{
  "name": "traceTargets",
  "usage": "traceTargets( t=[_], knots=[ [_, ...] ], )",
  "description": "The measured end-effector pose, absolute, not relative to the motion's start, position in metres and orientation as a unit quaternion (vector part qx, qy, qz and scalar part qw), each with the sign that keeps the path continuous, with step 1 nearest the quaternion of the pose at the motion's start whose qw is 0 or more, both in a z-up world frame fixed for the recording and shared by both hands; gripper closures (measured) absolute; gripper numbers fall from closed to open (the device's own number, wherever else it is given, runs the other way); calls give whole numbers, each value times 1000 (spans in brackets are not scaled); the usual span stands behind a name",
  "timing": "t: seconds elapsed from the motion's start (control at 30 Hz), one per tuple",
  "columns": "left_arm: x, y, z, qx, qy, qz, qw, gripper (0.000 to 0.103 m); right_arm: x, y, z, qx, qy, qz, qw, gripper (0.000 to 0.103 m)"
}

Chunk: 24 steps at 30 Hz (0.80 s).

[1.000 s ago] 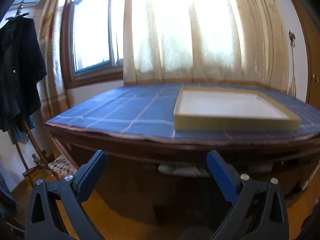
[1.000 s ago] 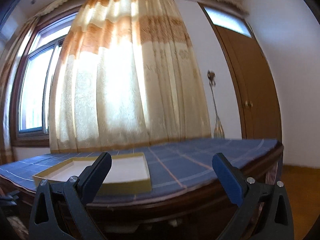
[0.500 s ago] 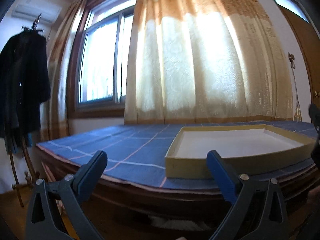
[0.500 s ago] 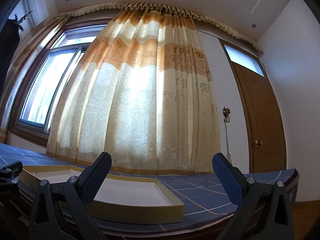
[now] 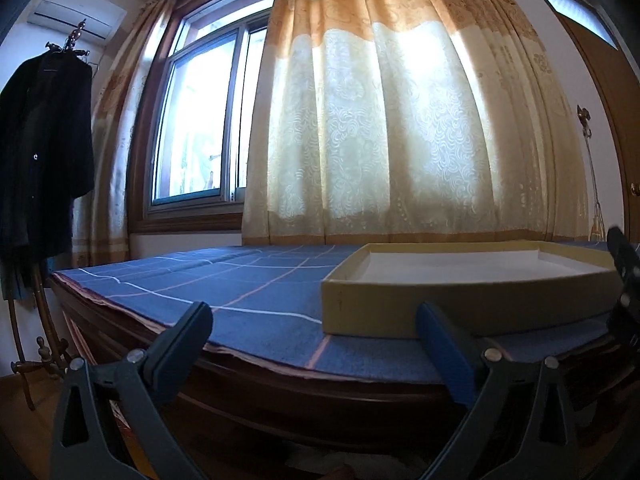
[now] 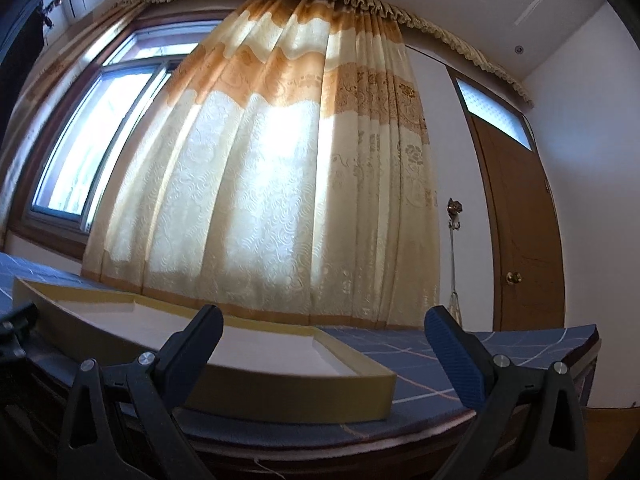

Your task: Take underwear out of drawer

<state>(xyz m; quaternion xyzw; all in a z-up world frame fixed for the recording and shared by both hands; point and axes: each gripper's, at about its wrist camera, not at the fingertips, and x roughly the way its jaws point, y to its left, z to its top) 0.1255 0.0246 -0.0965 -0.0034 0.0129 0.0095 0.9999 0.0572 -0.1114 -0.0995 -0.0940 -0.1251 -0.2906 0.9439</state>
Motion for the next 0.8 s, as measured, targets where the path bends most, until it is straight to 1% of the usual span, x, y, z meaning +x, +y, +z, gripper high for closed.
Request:
traceTargets(
  t=[0.17,0.53,0.8],
  knots=[
    [128,29,-102,-34,9,2,999,0,57,-110,-102,-103,-127,-295,941,1],
    [128,30,-102,-41,14,18,999,0,54,-107,-104,-109,-119,-300,940,1],
    [108,23,-103,11,4,34,999,0,38,-106,-103,-98,-106,-297,944,1]
  ],
)
